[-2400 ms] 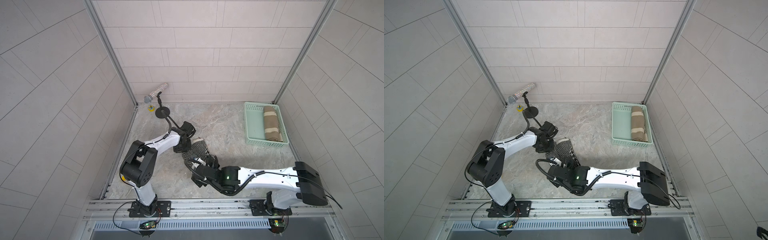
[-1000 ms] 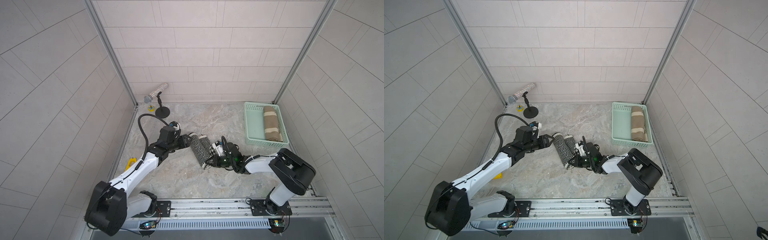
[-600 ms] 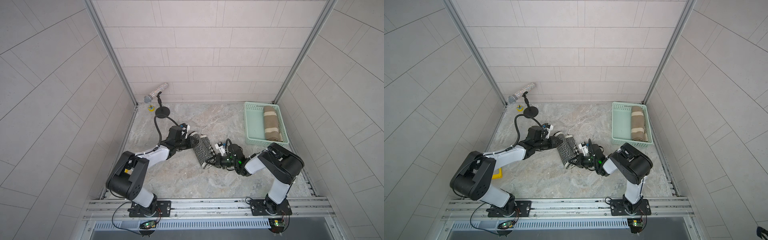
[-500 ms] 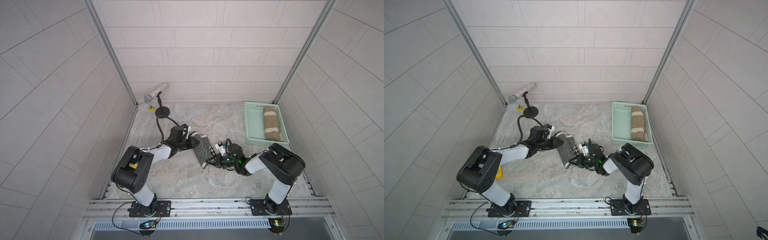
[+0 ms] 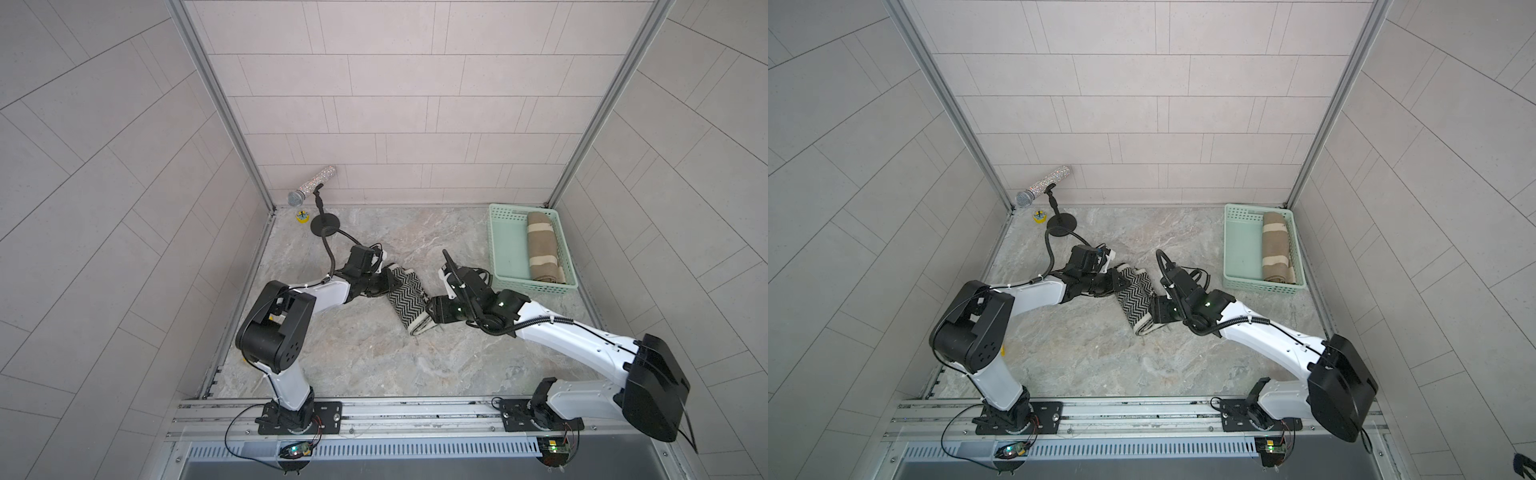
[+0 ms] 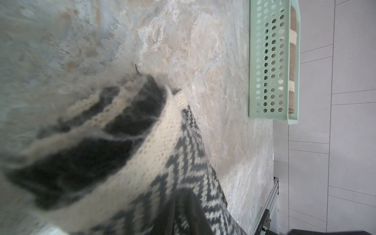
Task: Roll up the scarf and place it into the basket
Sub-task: Roll the scarf at the center of the board.
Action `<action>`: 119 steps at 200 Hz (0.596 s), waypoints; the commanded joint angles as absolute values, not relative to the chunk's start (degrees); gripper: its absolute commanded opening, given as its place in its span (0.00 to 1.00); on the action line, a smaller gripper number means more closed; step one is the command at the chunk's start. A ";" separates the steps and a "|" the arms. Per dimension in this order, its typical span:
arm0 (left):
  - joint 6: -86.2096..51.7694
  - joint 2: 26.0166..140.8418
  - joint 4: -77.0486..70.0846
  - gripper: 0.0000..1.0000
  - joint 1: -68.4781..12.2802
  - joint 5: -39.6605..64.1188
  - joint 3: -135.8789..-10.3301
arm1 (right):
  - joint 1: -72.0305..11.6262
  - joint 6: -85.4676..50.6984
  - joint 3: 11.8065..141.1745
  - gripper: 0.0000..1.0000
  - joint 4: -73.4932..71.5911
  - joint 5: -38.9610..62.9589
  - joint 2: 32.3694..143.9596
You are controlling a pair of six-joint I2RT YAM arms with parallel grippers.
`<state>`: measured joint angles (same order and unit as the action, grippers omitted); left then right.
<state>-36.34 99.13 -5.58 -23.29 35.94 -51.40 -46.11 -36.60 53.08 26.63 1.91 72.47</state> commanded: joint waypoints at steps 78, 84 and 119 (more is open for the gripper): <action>-36.43 102.82 1.63 0.19 -23.91 36.92 -54.32 | -67.15 -20.80 74.05 0.94 44.18 -34.53 97.53; -36.50 102.81 1.74 0.19 -23.89 37.04 -54.49 | -67.15 -19.76 74.46 0.95 43.45 -34.09 98.94; -37.39 103.04 1.87 0.19 -23.91 37.91 -55.15 | -65.74 -16.09 74.90 0.97 41.22 -31.03 105.29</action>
<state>-36.64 101.38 -1.96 -23.33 37.36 -54.61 -66.89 -20.08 74.06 41.01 -30.55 102.65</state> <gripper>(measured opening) 0.187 0.971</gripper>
